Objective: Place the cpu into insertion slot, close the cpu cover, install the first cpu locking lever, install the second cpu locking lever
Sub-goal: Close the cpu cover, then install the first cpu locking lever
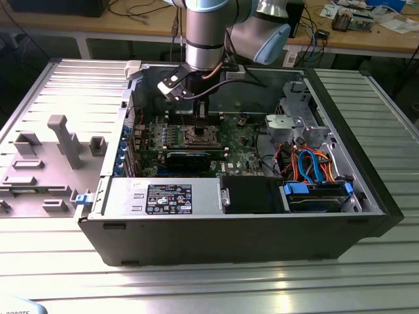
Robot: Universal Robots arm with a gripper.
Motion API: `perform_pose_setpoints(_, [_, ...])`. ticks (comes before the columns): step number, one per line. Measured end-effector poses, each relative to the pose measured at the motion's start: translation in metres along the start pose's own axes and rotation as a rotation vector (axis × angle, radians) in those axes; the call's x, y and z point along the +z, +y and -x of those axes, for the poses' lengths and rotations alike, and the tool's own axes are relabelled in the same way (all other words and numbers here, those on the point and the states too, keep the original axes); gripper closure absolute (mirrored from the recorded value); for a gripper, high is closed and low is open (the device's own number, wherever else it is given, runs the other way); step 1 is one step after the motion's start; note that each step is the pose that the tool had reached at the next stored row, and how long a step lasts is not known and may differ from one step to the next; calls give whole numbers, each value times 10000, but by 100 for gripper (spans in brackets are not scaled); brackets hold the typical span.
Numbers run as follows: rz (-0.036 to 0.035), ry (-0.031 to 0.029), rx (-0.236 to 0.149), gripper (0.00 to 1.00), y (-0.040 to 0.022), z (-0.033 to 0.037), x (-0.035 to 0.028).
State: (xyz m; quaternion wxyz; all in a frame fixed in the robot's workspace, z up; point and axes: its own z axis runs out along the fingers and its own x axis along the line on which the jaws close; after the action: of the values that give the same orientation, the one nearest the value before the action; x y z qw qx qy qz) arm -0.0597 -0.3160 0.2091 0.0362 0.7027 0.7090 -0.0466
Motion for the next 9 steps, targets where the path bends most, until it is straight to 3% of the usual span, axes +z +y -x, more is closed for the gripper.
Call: perform_pose_setpoints(9, [-1,-9,0,89,4,1,-13])
